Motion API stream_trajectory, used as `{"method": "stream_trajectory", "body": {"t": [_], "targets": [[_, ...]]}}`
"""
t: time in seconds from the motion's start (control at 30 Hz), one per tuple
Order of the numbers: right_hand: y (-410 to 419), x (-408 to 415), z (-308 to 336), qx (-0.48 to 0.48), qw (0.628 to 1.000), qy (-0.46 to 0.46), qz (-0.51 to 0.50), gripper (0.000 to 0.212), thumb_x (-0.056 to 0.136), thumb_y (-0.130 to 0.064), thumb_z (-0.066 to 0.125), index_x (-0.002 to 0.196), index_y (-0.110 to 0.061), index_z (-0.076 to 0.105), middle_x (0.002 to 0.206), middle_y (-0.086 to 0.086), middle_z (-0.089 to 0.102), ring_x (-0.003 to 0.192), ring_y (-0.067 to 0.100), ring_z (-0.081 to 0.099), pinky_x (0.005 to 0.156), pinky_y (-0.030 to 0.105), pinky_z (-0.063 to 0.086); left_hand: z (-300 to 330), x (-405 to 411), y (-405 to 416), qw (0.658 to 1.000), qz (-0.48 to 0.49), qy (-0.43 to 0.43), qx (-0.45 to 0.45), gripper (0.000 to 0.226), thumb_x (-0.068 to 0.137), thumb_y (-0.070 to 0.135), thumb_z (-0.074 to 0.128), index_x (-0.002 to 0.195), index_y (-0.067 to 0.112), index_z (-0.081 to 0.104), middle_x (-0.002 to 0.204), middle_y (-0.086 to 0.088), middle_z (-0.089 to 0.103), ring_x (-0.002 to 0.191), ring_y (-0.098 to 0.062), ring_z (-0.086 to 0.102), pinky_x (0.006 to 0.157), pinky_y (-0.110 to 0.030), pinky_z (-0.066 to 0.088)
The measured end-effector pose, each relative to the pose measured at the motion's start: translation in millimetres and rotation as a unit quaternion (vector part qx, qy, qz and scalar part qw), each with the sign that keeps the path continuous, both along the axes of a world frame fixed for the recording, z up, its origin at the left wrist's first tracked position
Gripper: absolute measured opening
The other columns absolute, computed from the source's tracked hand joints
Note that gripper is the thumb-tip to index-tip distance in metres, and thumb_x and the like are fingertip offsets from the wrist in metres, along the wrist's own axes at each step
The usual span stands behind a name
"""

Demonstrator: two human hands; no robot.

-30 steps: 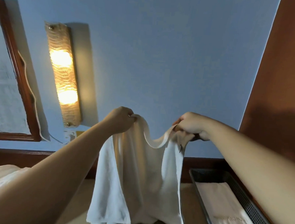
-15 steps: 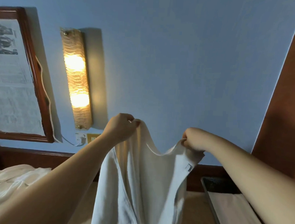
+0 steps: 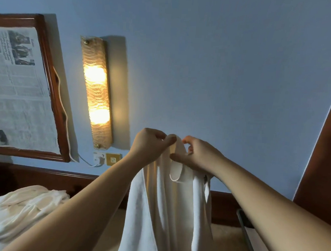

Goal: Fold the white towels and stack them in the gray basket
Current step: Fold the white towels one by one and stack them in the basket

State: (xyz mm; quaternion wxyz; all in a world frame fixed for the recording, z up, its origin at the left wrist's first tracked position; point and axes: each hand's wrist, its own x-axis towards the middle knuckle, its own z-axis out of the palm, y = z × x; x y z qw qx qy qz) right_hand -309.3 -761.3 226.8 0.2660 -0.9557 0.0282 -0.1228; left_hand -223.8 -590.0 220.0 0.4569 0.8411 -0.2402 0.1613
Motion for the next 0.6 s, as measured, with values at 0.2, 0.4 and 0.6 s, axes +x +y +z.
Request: {"method": "stream_trajectory", "body": {"t": [0.2,0.4,0.6], "targets": [[-13,15,-12,-0.063,0.994,-0.040,-0.077,0.020,0.094,-0.034,0.053,0.078,-0.022,0.053,0.078,-0.002,0.059,0.076,0.023,0.057,0.060,0.033,0.040,0,6,23,0.994,-0.070,0.059,0.062,0.028,0.079,0.050,0.086,0.097,0.031,0.077,0.080,-0.001,0.075,0.073,-0.013,0.069,0.071,-0.025,0.053],[-45,19,-29,-0.033,0.987,-0.026,-0.156,0.017,0.093,-0.021,0.043,0.078,-0.024,0.047,0.100,0.008,0.053,0.079,0.028,0.055,0.062,0.032,0.036,1,11,60,0.974,-0.112,0.127,0.148,0.054,0.084,0.002,0.056,0.132,0.026,0.060,0.091,-0.005,0.067,0.069,-0.011,0.060,0.066,-0.024,0.052],[-14,19,-40,0.069,0.998,-0.006,-0.003,0.023,0.091,-0.010,0.049,0.102,-0.025,0.063,0.092,-0.004,0.065,0.088,0.019,0.061,0.069,0.026,0.042,9,-6,48,0.975,-0.166,0.001,0.148,0.055,0.090,-0.006,0.053,0.131,0.029,0.062,0.091,0.010,0.075,0.085,-0.003,0.070,0.071,-0.016,0.052]]}}
